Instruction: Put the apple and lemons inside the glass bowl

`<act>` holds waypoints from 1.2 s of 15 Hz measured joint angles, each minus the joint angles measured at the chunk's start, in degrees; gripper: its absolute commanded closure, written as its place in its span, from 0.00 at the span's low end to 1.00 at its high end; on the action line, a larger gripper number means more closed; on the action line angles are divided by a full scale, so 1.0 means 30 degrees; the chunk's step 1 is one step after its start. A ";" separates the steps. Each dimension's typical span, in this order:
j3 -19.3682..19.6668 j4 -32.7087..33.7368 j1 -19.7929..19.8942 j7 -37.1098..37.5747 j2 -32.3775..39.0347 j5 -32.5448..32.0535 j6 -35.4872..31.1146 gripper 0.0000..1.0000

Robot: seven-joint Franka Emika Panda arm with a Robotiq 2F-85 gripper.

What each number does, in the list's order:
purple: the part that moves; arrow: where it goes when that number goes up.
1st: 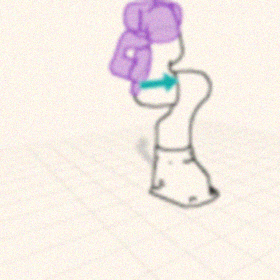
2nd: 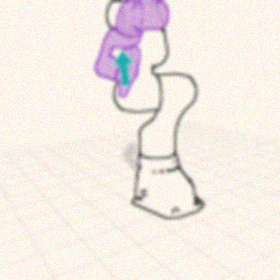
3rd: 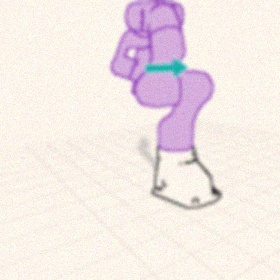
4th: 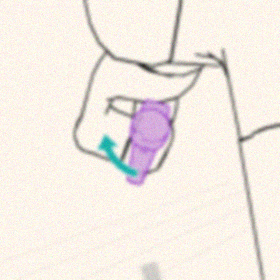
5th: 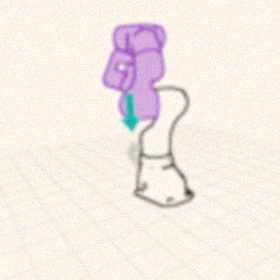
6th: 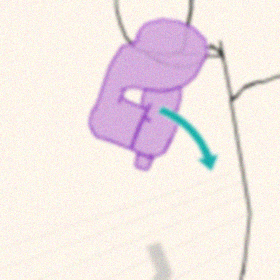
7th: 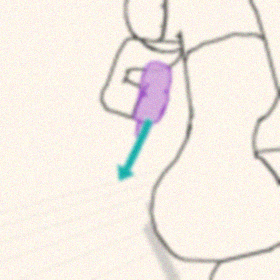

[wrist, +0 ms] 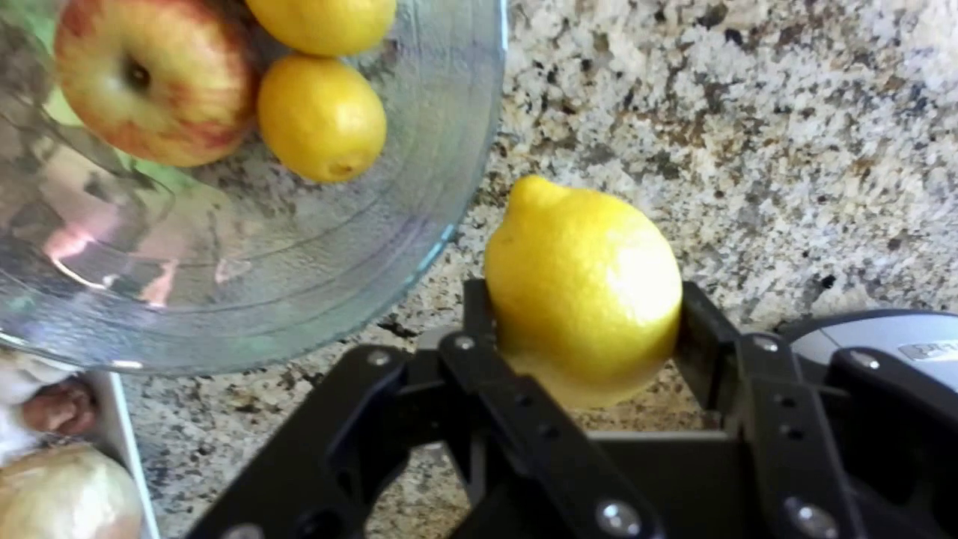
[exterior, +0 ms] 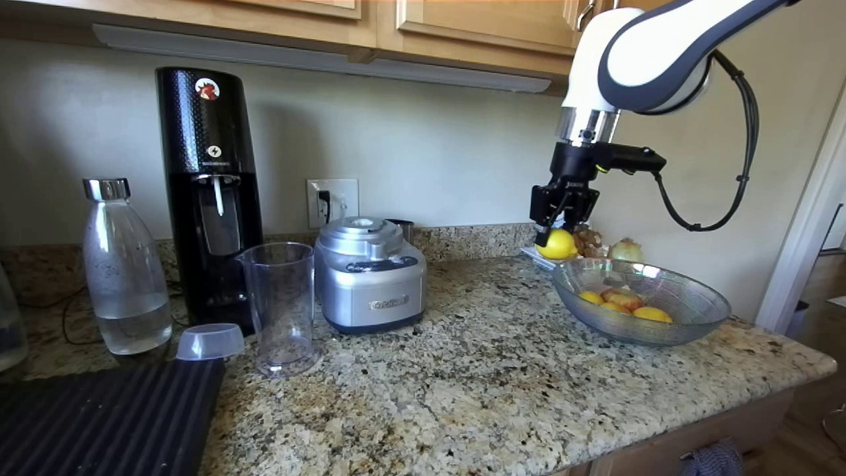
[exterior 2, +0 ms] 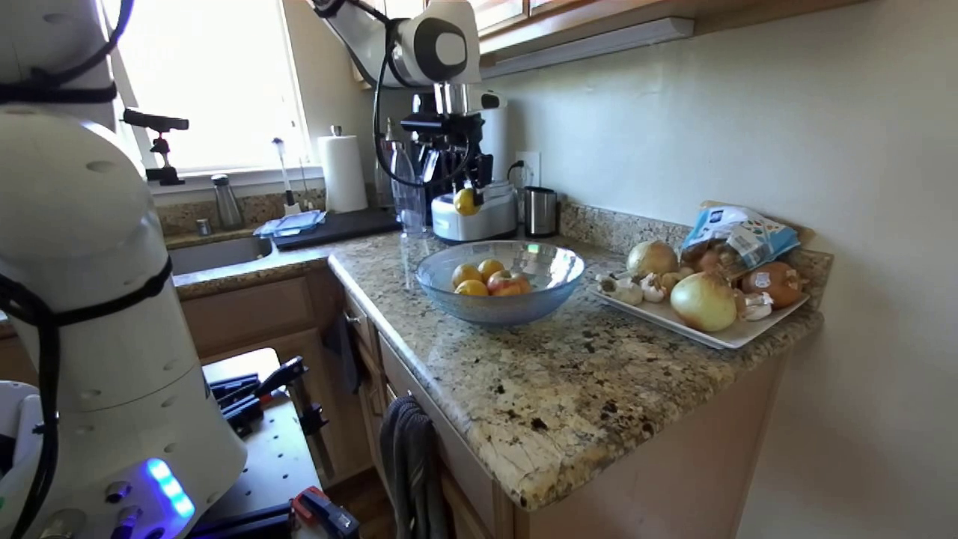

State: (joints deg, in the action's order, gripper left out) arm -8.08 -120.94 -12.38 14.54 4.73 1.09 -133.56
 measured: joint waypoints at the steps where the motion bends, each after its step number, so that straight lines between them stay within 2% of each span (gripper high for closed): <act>1: 0.0135 -0.0564 0.0193 0.0214 -0.0449 -0.0033 0.0002 0.66; 6: 0.0718 -0.2651 0.1140 0.2446 -0.1675 -0.1127 -0.0002 0.66; 12: 0.1118 -0.3920 0.1806 0.6442 -0.1275 -0.3448 -0.0232 0.66; 15: 0.1163 -0.4238 0.1879 0.7700 -0.1085 -0.3854 -0.0233 0.66; 17: 0.1121 -0.4362 0.1871 0.8183 -0.1024 -0.3890 -0.0233 0.16; 18: 0.1080 -0.4429 0.1864 0.8361 -0.1014 -0.3903 -0.0233 0.14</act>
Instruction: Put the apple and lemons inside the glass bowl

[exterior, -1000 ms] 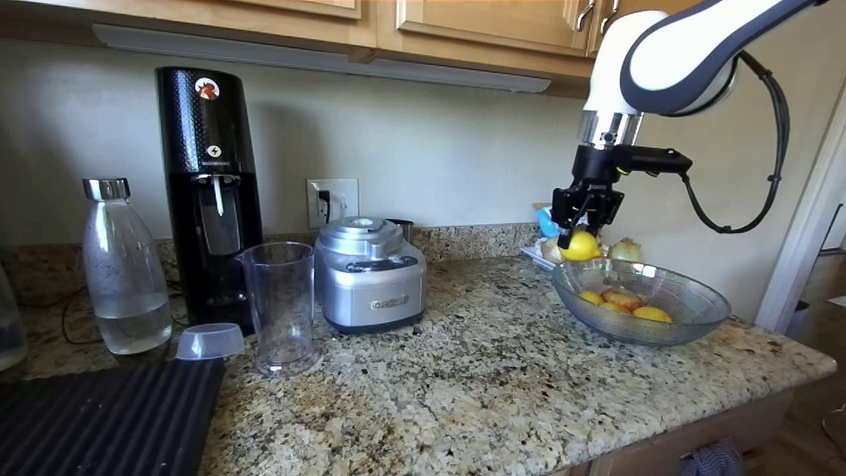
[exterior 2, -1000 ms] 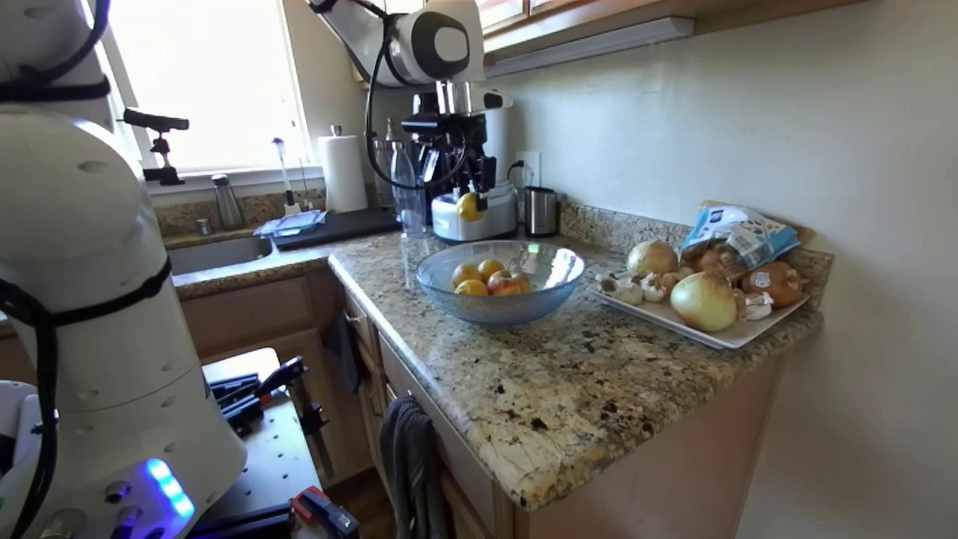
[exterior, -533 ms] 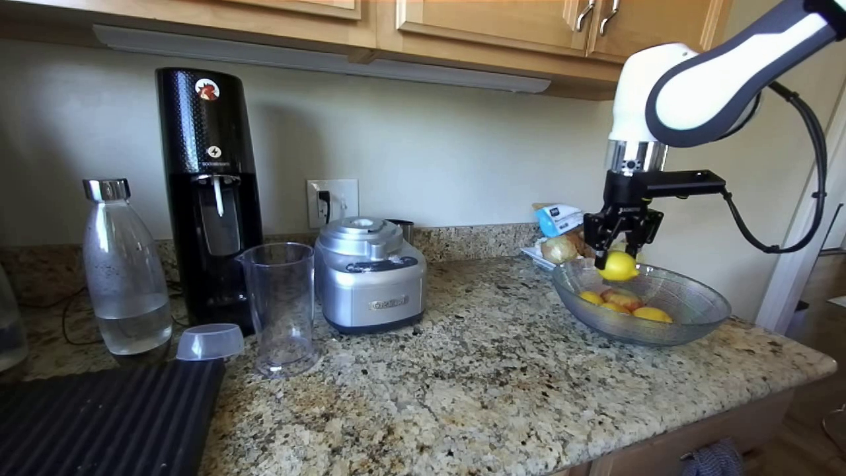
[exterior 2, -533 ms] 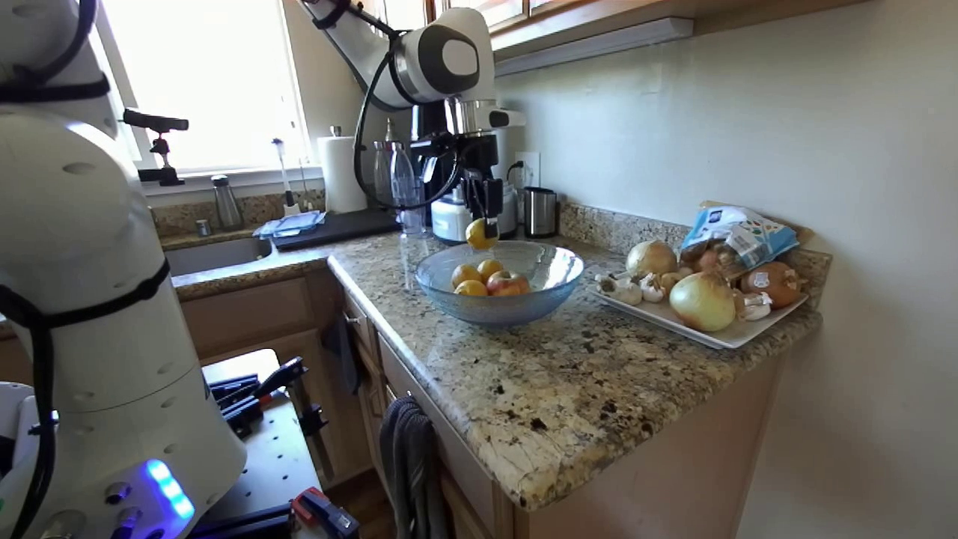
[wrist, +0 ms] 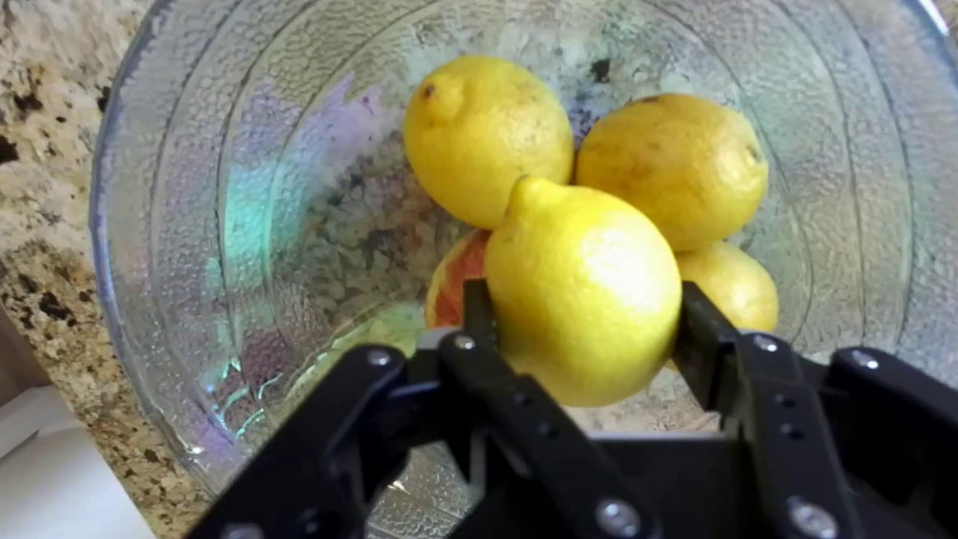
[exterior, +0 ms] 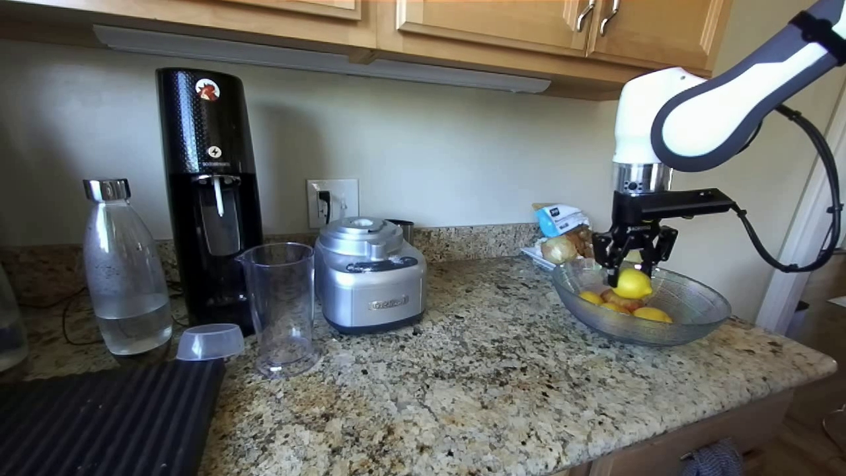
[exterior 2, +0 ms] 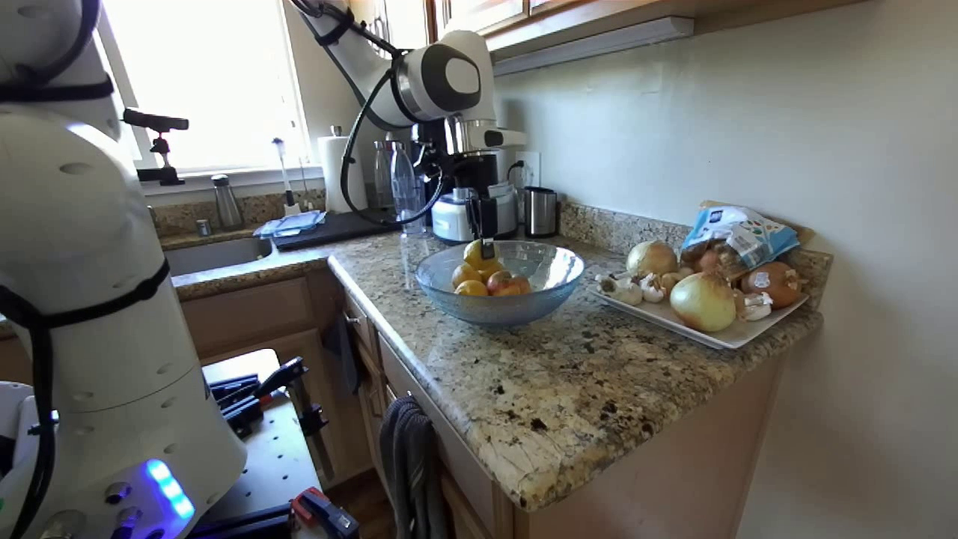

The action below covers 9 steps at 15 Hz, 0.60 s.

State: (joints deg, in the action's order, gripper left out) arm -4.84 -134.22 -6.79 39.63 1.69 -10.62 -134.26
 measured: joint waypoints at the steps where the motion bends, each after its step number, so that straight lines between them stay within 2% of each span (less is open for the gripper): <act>1: -0.0043 -0.0054 -0.0007 0.0115 0.0001 0.0000 0.0000 0.09; 2: -0.0094 -0.0074 -0.0020 0.0215 0.0000 0.0002 0.0000 0.02; 4: -0.0206 -0.0073 -0.0044 0.0288 -0.0055 0.0008 -0.0001 0.00; 9: -0.0705 -0.0063 -0.0186 -0.0129 -0.0806 0.1091 -0.0006 0.00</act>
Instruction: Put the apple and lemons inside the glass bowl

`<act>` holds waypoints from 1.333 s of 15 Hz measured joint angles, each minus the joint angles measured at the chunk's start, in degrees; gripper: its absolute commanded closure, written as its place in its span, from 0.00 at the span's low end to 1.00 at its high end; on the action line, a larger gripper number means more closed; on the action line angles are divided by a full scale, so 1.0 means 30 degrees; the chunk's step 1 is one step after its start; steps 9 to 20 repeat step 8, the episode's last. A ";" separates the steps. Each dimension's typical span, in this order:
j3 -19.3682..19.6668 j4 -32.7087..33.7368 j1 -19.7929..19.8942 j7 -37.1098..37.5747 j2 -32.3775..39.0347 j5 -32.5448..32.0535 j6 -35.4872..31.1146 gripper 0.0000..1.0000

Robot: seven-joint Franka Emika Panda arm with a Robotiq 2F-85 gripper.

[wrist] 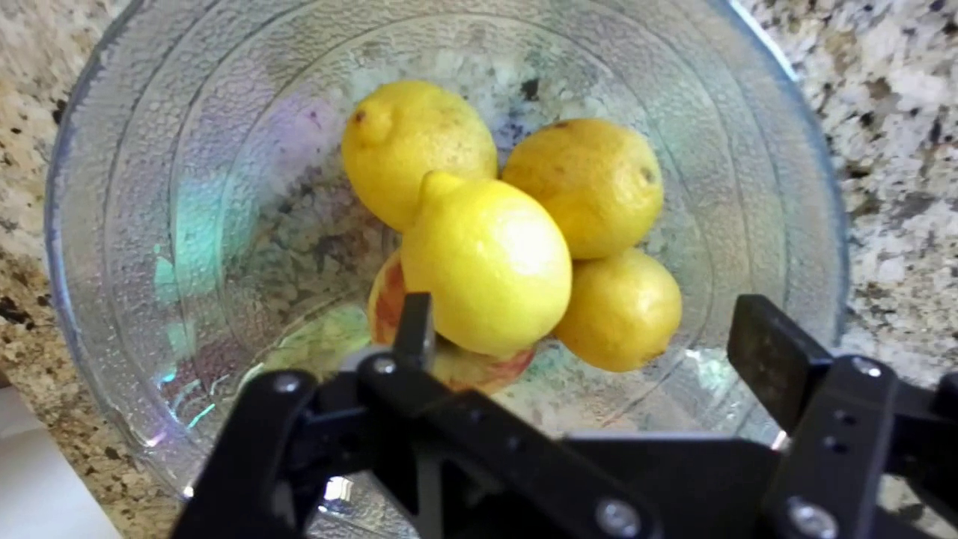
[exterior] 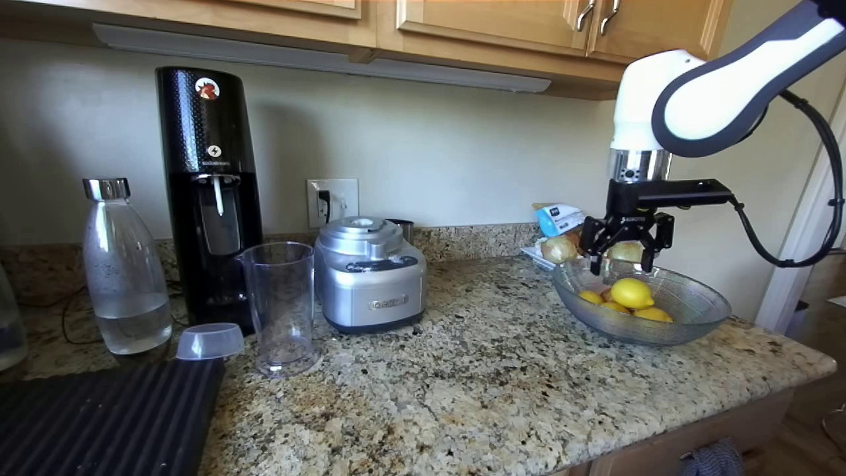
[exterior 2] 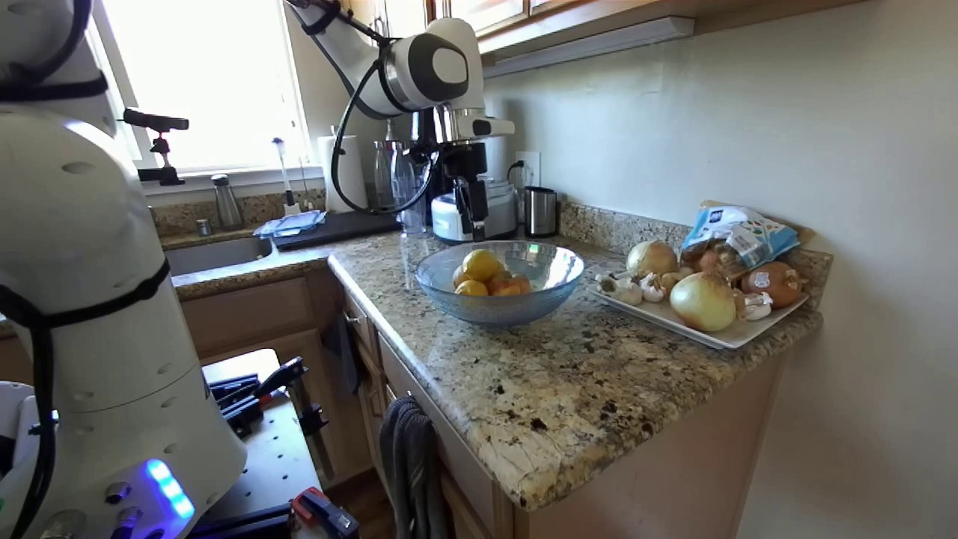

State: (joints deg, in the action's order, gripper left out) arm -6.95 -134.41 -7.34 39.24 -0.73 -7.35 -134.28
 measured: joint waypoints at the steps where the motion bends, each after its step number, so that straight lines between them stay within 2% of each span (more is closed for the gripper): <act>1: -0.0138 0.0001 -0.0034 -0.0268 -0.0230 0.0437 0.0002 0.00; 5: -0.0676 -0.0069 -0.0075 -0.1615 -0.1241 0.2242 0.0037 0.00; 20: -0.0739 -0.0009 -0.0064 -0.1687 -0.1224 0.2286 0.0038 0.00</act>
